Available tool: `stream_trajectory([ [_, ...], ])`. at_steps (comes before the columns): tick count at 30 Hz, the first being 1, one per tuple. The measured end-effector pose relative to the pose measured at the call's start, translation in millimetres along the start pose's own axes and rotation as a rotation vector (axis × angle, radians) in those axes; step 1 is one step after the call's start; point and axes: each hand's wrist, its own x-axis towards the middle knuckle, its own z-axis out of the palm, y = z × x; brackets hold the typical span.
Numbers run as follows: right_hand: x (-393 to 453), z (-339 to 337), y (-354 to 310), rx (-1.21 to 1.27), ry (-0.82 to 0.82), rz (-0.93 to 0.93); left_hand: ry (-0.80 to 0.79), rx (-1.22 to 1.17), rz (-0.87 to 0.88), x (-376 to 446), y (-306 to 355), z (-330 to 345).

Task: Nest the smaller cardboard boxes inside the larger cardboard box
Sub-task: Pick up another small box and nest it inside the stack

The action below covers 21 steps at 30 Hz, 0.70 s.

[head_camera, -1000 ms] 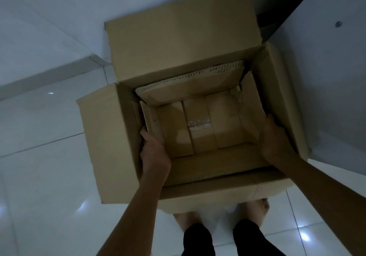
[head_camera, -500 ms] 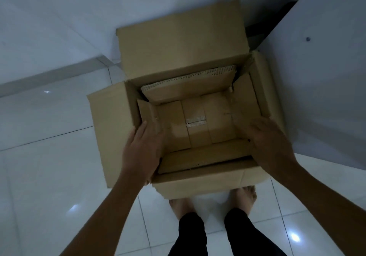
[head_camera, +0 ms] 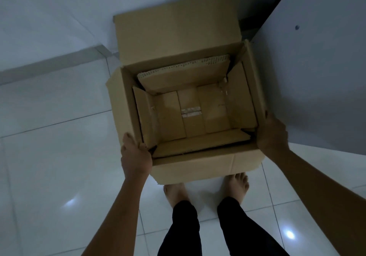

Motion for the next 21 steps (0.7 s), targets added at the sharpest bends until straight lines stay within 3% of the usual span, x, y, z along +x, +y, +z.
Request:
stream_trajectory([
  [4,2.0,-0.8,11.3,-0.12,-0.033,-0.112,-0.016,-0.005,-0.069,-4.0,-4.7,15.4],
  [9,24.5,-14.0,13.0,-0.211,0.017,-0.151,0.063,0.016,0.085,-9.6,1.5,29.3],
  [14,43.8,-23.3,9.1,-0.22,0.039,-0.133,0.125,-0.011,0.122,-14.4,15.7,44.1],
  [19,39.3,-30.6,-10.8,-0.172,0.005,-0.013,0.089,-0.039,0.09,-16.1,13.2,40.3],
  [21,43.0,-38.1,-36.4,-0.178,0.076,-0.071,0.074,-0.033,0.063,-15.7,13.0,36.1],
])
